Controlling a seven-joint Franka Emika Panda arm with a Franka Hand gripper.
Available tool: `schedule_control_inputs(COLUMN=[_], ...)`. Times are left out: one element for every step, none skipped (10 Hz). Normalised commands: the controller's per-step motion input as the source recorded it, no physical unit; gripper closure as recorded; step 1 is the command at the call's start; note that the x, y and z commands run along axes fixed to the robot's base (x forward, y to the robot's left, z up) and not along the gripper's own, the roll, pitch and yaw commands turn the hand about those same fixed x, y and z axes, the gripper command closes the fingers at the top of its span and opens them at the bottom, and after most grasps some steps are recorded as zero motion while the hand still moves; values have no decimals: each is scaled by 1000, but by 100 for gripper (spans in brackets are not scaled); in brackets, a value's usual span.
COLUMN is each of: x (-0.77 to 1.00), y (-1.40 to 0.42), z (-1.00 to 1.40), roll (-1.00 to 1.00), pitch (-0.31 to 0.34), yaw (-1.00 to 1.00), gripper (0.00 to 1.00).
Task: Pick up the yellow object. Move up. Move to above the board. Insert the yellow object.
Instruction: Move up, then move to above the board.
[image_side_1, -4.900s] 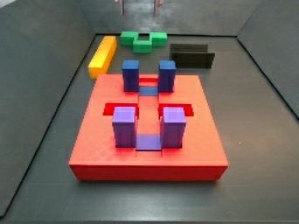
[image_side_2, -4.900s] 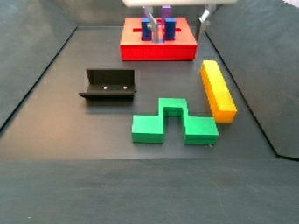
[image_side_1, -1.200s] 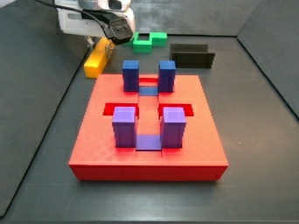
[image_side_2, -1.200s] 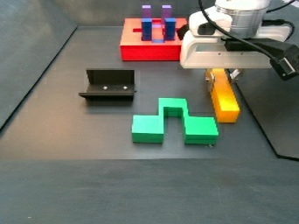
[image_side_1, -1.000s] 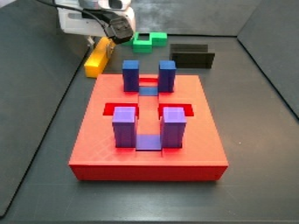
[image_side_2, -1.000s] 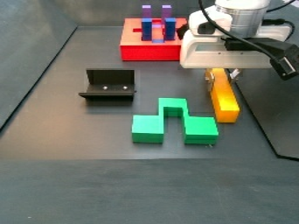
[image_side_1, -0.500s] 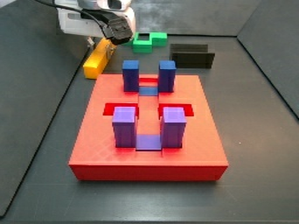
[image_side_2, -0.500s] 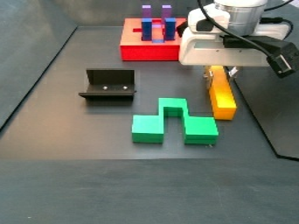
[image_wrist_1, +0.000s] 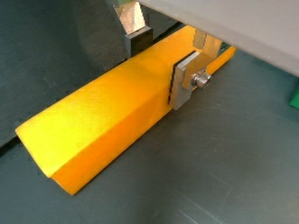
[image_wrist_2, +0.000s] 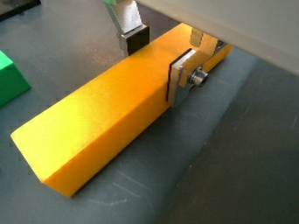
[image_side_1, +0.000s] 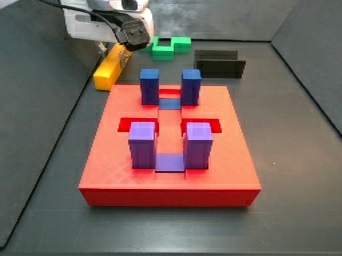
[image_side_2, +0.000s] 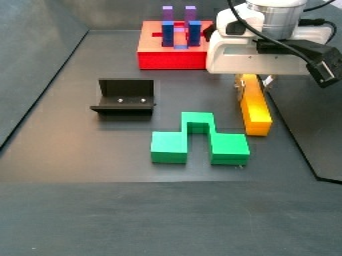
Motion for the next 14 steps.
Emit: schedule_control_inputs(x=[-27, -57, -20, 0, -3, -43, -32, 6, 20, -6, -10, 35, 50, 818], y=[25, 6, -6, 0, -2, -16, -10, 3, -1, -11, -6, 5, 7, -1400], z=[805, 583, 312, 1400, 1400, 1400, 1400, 1400, 1400, 1400, 815, 313, 173, 220], roll=[-2, -29, -62, 0, -4, -47, -89, -95, -86, -81, -66, -54, -57, -115], pitch=[20, 45, 25, 0, 5, 36, 11, 35, 57, 77, 53, 39, 50, 82], yaw=[16, 10, 8, 0, -3, -1, -5, -8, -6, -11, -9, -8, -4, 303], gripper=[100, 100, 100, 100, 100, 100, 100, 100, 100, 100, 100, 100, 100, 100])
